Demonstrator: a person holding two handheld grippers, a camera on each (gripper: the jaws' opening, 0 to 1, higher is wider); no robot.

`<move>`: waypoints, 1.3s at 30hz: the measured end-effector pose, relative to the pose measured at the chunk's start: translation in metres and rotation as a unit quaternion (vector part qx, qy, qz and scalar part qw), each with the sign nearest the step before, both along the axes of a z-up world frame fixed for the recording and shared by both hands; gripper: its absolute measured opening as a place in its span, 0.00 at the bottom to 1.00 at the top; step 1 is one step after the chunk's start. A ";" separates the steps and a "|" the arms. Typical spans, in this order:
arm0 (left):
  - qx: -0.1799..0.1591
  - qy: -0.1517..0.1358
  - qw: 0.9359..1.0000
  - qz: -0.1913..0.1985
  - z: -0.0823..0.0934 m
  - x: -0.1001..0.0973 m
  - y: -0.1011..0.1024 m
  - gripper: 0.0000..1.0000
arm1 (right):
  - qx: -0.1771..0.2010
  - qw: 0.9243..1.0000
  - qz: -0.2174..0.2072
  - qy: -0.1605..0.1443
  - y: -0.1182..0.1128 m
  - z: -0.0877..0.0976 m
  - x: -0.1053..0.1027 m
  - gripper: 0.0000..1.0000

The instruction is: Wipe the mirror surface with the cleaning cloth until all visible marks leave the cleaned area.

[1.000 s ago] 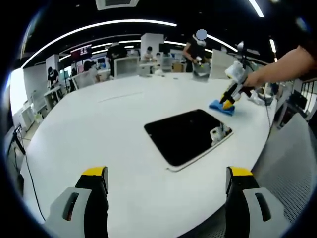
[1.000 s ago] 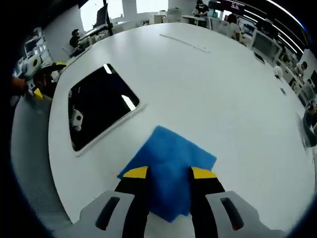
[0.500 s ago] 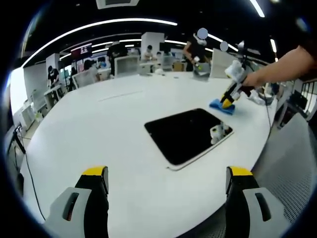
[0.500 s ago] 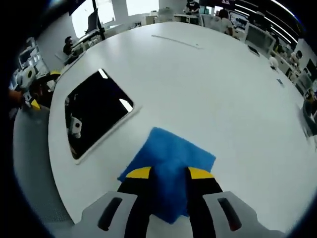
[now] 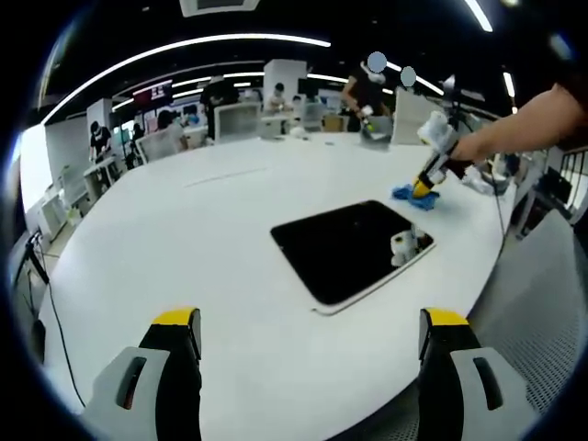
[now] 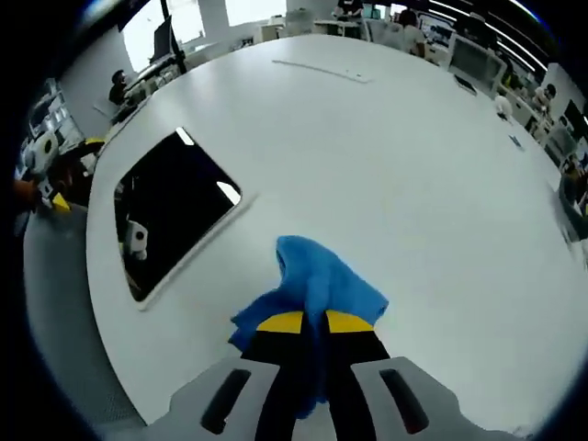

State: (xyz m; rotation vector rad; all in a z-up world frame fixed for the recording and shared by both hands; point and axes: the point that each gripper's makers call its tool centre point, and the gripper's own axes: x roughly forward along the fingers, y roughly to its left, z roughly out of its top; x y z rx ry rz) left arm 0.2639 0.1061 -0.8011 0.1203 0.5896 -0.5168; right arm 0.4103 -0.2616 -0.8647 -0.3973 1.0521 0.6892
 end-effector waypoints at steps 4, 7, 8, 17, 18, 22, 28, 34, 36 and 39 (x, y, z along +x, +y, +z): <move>0.000 0.000 1.000 0.001 0.001 0.000 0.000 0.99 | 0.000 1.000 -0.009 -0.013 0.001 0.001 -0.002 0.01; 0.001 0.000 1.000 0.002 0.001 0.000 0.000 0.99 | -0.002 1.000 -0.027 -0.014 0.000 0.001 0.000 0.01; 0.001 0.001 1.000 0.002 0.000 0.000 0.000 0.99 | -0.004 0.999 -0.033 -0.014 0.000 0.001 0.000 0.01; 0.002 0.004 1.000 0.002 -0.001 0.000 0.000 0.99 | 0.000 0.999 -0.050 -0.003 0.003 0.011 -0.006 0.01; 0.002 0.005 1.000 0.002 -0.001 -0.001 0.000 0.99 | 0.001 0.999 -0.051 -0.002 0.002 0.012 -0.006 0.01; 0.001 0.004 1.000 0.004 0.000 -0.001 0.001 0.99 | -0.001 0.999 -0.053 0.000 0.000 0.018 -0.007 0.01; -0.001 0.006 1.000 0.004 0.000 -0.001 0.000 0.99 | 0.010 0.997 -0.081 -0.005 -0.007 0.037 -0.001 0.01; -0.003 0.009 1.000 0.006 -0.002 -0.001 0.001 0.99 | 0.013 0.996 -0.090 -0.016 -0.011 0.054 0.004 0.01; -0.004 0.007 1.000 0.006 -0.002 0.000 0.001 0.99 | 0.015 0.995 -0.095 -0.018 -0.013 0.059 0.006 0.01; -0.002 0.007 1.000 0.007 -0.002 0.000 0.002 0.99 | 0.019 0.994 -0.106 -0.016 -0.014 0.065 0.006 0.01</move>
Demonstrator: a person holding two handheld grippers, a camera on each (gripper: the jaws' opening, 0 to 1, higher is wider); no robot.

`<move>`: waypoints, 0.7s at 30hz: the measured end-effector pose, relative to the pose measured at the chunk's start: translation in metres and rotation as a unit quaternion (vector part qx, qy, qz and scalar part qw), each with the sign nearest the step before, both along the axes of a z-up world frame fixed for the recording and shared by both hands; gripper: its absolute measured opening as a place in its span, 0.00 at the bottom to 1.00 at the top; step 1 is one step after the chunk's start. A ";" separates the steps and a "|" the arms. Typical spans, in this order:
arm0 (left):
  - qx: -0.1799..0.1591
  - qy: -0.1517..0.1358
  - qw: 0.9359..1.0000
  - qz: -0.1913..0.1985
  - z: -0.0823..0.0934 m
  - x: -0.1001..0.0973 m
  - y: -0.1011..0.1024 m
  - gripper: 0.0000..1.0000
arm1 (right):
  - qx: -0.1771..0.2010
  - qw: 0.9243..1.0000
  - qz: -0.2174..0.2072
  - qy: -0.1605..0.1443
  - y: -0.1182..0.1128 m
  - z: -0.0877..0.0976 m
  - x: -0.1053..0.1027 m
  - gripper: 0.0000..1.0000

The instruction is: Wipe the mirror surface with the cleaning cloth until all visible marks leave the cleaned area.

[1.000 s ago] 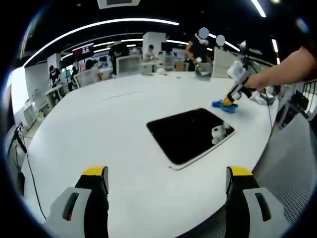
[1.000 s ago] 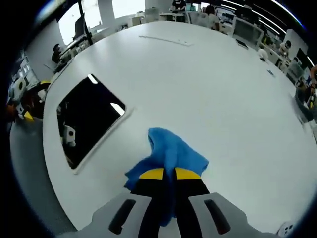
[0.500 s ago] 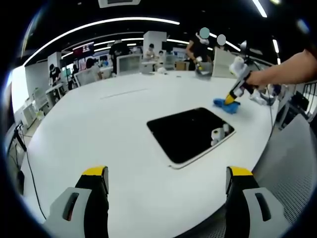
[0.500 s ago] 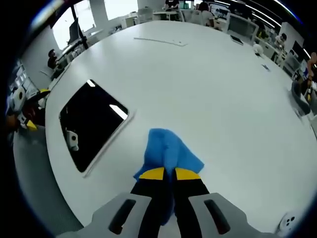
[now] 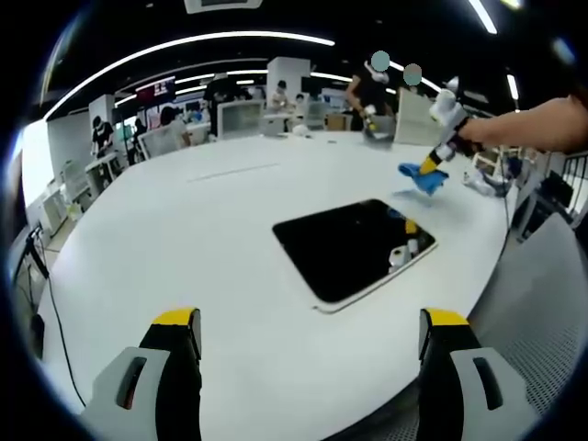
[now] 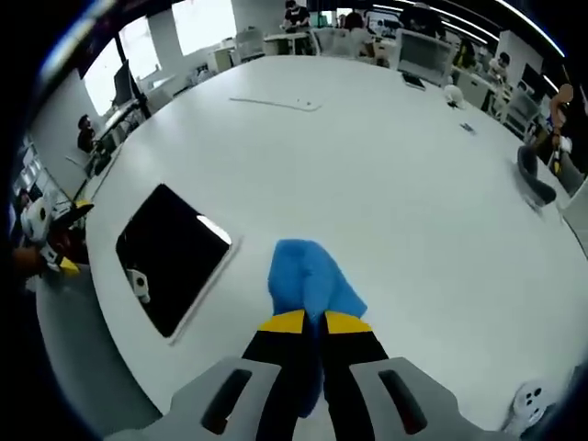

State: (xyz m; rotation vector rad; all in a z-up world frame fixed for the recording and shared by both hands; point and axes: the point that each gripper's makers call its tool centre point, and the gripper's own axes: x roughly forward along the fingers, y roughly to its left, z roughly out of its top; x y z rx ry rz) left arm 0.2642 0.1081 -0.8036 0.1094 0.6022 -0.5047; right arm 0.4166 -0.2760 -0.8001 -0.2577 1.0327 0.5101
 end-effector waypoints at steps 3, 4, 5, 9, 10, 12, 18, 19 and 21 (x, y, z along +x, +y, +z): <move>0.001 -0.003 1.000 0.004 0.000 0.001 0.002 0.99 | 0.000 1.000 -0.005 0.003 -0.002 0.001 0.000 0.01; 0.001 -0.002 1.000 0.004 -0.001 0.002 0.002 0.99 | 0.000 1.000 -0.005 0.003 -0.002 0.002 -0.001 0.01; 0.003 -0.001 1.000 0.003 -0.002 0.001 0.002 0.99 | 0.000 1.000 -0.005 0.002 -0.002 0.003 -0.001 0.01; 0.007 -0.001 1.000 -0.001 -0.002 0.001 0.001 0.99 | 0.000 1.000 -0.007 -0.001 -0.003 0.007 0.000 0.01; 0.007 -0.001 1.000 0.000 -0.001 0.000 0.001 0.99 | 0.001 1.000 -0.008 0.000 -0.004 0.008 0.001 0.01; 0.007 -0.001 1.000 0.002 -0.001 0.001 0.002 0.99 | 0.002 1.000 -0.010 0.000 -0.004 0.008 0.002 0.01; 0.007 -0.001 1.000 0.002 -0.001 0.001 0.001 0.99 | 0.003 1.000 -0.009 0.008 -0.003 0.006 0.000 0.01; 0.008 -0.002 1.000 0.002 -0.001 0.001 0.002 0.99 | 0.003 1.000 -0.009 0.009 -0.003 0.005 0.000 0.01; 0.007 -0.002 1.000 0.003 -0.001 0.001 0.002 0.99 | 0.004 1.000 -0.010 0.012 -0.002 0.003 -0.001 0.01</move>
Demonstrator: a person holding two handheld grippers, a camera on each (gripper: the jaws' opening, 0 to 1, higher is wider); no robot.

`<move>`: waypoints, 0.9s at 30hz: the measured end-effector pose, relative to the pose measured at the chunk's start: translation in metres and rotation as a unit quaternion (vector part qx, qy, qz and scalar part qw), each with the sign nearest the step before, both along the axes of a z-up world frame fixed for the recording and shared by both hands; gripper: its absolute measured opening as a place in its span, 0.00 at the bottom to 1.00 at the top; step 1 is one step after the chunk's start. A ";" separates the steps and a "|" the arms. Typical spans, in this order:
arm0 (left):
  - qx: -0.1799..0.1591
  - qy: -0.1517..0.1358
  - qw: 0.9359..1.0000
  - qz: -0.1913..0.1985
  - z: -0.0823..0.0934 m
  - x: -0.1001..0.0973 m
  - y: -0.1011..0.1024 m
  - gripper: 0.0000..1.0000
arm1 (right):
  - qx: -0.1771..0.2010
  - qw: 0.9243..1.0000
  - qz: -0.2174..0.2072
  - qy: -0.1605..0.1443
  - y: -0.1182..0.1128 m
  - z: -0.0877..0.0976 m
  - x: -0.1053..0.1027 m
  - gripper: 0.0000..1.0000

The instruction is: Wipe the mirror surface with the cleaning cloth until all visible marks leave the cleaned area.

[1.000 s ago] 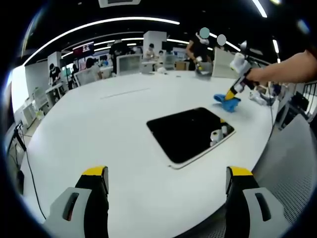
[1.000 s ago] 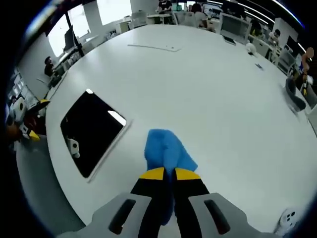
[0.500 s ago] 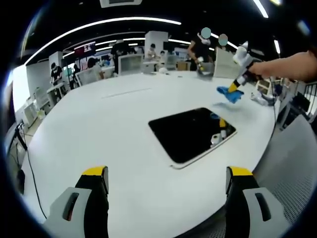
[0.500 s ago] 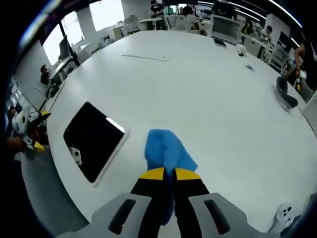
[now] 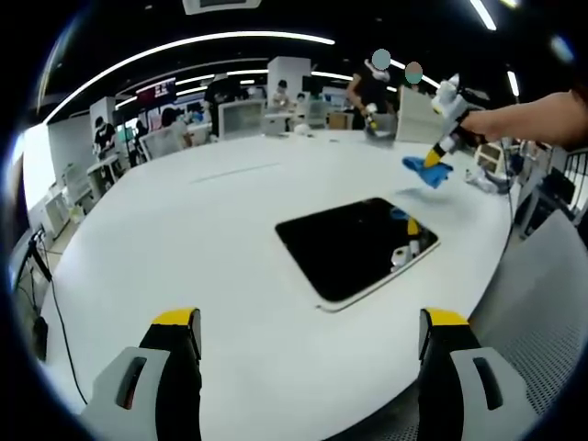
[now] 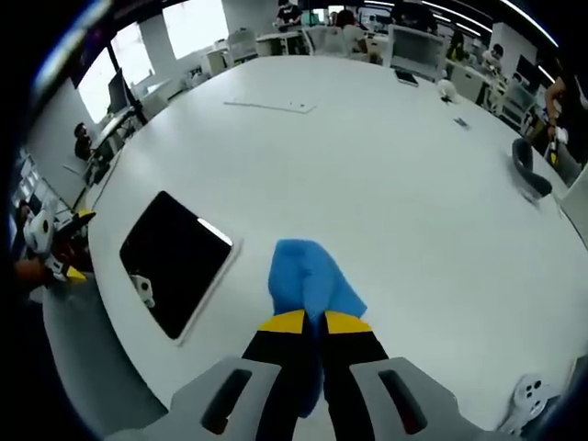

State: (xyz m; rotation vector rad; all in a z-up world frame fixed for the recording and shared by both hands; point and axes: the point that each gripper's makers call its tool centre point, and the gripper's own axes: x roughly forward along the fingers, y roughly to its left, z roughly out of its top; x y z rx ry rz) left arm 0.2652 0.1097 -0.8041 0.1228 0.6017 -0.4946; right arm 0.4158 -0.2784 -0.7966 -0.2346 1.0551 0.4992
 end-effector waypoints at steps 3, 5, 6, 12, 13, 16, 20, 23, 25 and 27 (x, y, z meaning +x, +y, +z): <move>0.002 0.000 1.000 -0.003 0.000 -0.001 -0.001 0.99 | -0.002 1.000 0.001 0.003 0.003 0.000 -0.003 0.01; 0.003 0.001 1.000 -0.005 0.000 -0.001 -0.002 0.99 | -0.001 1.000 0.000 0.003 0.004 -0.001 -0.002 0.01; 0.002 0.001 1.000 -0.006 0.000 -0.001 -0.002 0.99 | 0.000 1.000 -0.002 0.003 0.004 0.000 -0.001 0.01; 0.002 0.000 1.000 -0.010 0.001 -0.002 -0.003 0.99 | 0.003 1.000 -0.001 0.008 0.013 -0.002 -0.004 0.01; 0.001 0.000 1.000 -0.009 0.002 -0.002 -0.003 0.99 | 0.001 1.000 0.001 0.009 0.016 -0.004 -0.004 0.01; 0.001 -0.001 1.000 -0.008 0.002 -0.002 -0.003 0.99 | 0.003 1.000 0.002 0.014 0.022 -0.006 -0.005 0.01; 0.004 -0.003 1.000 -0.013 0.002 -0.002 -0.004 0.99 | 0.005 1.000 0.002 0.020 0.031 -0.012 -0.006 0.01; 0.008 -0.007 1.000 -0.012 0.003 -0.001 -0.001 0.99 | 0.008 1.000 0.005 0.025 0.040 -0.015 -0.006 0.01; 0.005 -0.005 1.000 -0.007 0.002 -0.001 0.001 0.99 | 0.010 0.999 0.008 0.029 0.048 -0.016 -0.007 0.01; 0.010 -0.008 1.000 -0.014 0.002 -0.001 0.001 0.99 | 0.015 0.999 0.007 0.031 0.056 -0.016 -0.006 0.01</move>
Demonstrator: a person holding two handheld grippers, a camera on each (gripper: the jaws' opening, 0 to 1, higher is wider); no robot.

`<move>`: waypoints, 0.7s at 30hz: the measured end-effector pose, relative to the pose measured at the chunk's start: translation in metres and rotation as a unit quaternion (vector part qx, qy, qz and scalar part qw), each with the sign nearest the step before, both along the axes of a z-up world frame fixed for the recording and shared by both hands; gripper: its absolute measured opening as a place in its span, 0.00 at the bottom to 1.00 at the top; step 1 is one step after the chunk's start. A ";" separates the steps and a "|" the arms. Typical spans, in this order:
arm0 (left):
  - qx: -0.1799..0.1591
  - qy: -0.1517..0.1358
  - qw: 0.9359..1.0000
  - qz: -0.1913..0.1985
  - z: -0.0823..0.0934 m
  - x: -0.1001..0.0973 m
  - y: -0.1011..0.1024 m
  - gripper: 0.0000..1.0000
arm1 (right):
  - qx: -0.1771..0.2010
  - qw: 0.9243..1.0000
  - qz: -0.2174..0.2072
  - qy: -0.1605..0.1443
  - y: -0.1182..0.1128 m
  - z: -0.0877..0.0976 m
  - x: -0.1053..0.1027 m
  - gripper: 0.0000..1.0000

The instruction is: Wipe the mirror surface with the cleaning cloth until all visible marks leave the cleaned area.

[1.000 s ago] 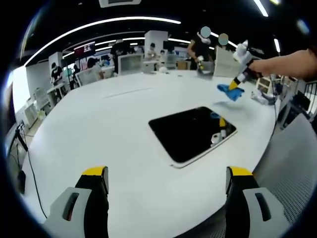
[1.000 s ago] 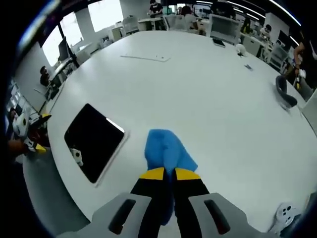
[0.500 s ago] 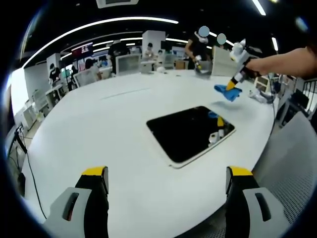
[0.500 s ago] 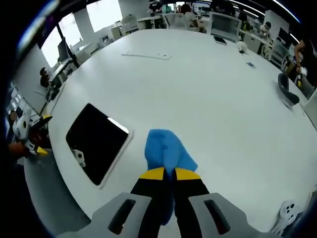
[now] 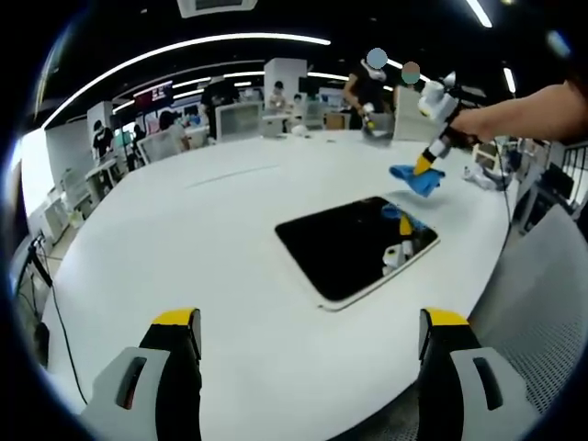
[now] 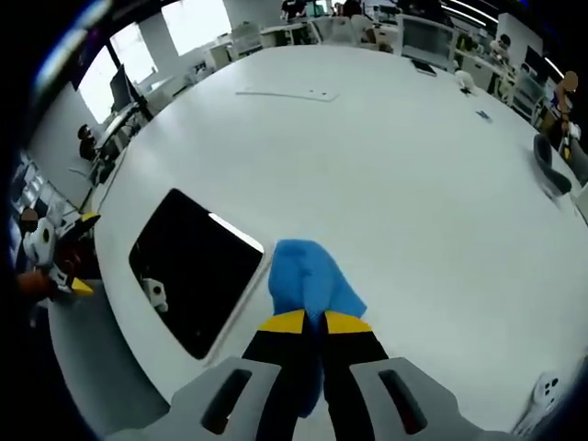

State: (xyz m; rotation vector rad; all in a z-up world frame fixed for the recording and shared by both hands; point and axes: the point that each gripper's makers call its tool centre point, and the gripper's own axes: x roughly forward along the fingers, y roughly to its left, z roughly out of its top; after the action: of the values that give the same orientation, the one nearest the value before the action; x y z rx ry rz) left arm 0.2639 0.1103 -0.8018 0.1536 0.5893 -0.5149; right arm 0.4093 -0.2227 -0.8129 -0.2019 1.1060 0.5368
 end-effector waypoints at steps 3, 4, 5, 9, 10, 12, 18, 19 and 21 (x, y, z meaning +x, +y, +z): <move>-0.006 -0.003 1.000 0.004 0.001 0.001 0.002 0.99 | 0.003 1.000 -0.004 0.005 0.010 -0.002 0.001 0.01; -0.005 -0.005 1.000 0.002 0.002 0.001 0.001 0.99 | 0.006 1.000 -0.009 0.010 0.014 -0.004 0.001 0.01; -0.004 -0.003 1.000 -0.001 0.001 0.000 0.000 0.99 | 0.009 1.000 -0.011 0.012 0.018 -0.005 0.002 0.01; -0.005 -0.003 1.000 0.001 0.001 0.000 0.004 0.99 | 0.011 1.000 -0.014 0.017 0.032 -0.011 0.004 0.01; -0.006 -0.001 1.000 0.003 0.000 0.000 0.005 0.99 | 0.011 1.000 -0.013 0.019 0.035 -0.012 0.004 0.01; -0.005 0.001 1.000 0.006 -0.001 0.000 0.009 0.99 | 0.010 1.000 -0.012 0.022 0.041 -0.014 0.003 0.01; -0.002 0.003 1.000 -0.004 -0.003 -0.001 0.007 0.99 | 0.008 0.999 -0.014 0.033 0.053 -0.021 0.002 0.01; -0.003 0.002 1.000 -0.004 -0.002 -0.001 0.007 0.99 | 0.007 0.999 -0.013 0.034 0.054 -0.022 0.001 0.01; -0.007 0.000 1.000 0.000 -0.001 0.000 0.009 0.99 | 0.005 0.999 -0.011 0.036 0.058 -0.024 0.001 0.01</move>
State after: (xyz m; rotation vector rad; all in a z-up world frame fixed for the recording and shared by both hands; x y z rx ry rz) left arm 0.2640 0.1191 -0.8029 0.1393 0.5856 -0.5186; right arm 0.4105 -0.1651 -0.8372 -0.1625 1.1735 0.5324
